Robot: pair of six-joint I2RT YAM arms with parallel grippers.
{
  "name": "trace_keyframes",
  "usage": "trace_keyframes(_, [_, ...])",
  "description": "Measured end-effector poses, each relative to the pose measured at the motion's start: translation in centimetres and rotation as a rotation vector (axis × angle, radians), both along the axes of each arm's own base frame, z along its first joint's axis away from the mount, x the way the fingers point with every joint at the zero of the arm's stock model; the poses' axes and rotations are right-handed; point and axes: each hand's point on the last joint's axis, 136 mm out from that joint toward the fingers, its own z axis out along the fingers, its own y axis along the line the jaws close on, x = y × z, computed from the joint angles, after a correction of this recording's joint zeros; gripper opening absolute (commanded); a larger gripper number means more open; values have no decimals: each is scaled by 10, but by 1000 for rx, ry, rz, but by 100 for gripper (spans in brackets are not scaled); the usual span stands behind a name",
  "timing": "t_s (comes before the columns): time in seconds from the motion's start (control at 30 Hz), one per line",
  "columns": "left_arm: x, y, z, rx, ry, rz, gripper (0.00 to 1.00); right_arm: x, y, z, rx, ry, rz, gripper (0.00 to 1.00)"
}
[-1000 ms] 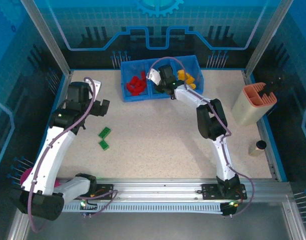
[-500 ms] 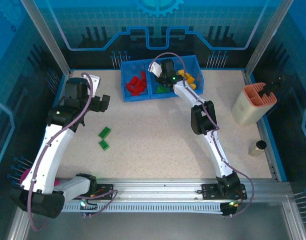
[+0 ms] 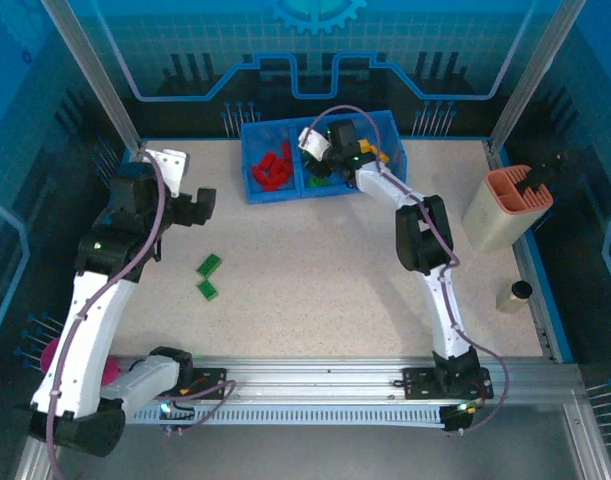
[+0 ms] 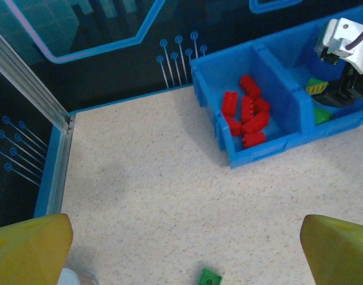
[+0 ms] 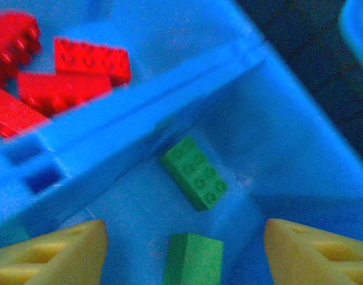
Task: Sort the legos into containers by color
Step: Place the lego in the container, then move the lego to the center of the table.
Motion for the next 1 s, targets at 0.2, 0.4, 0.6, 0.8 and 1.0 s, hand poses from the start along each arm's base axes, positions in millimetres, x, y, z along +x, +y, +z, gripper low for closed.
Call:
trace_keyframes(0.2, [-18,-2,19,-28,-66,-20,99,-31,1,112,55,-188,64,67])
trace_keyframes(0.4, [-43,-3,29,-53,-96,-40,99,-118,52,147,-22,-293,435,68])
trace_keyframes(0.6, [-96,-6,41,-101,-145,-94,99,-216,131,103,-104,-234,857,70])
trace_keyframes(0.8, [-125,-13,32,-130,-107,-147,99,-264,182,69,-126,-158,1097,72])
trace_keyframes(1.0, [-131,-13,12,-124,-24,-148,99,-289,234,33,-134,-107,1210,74])
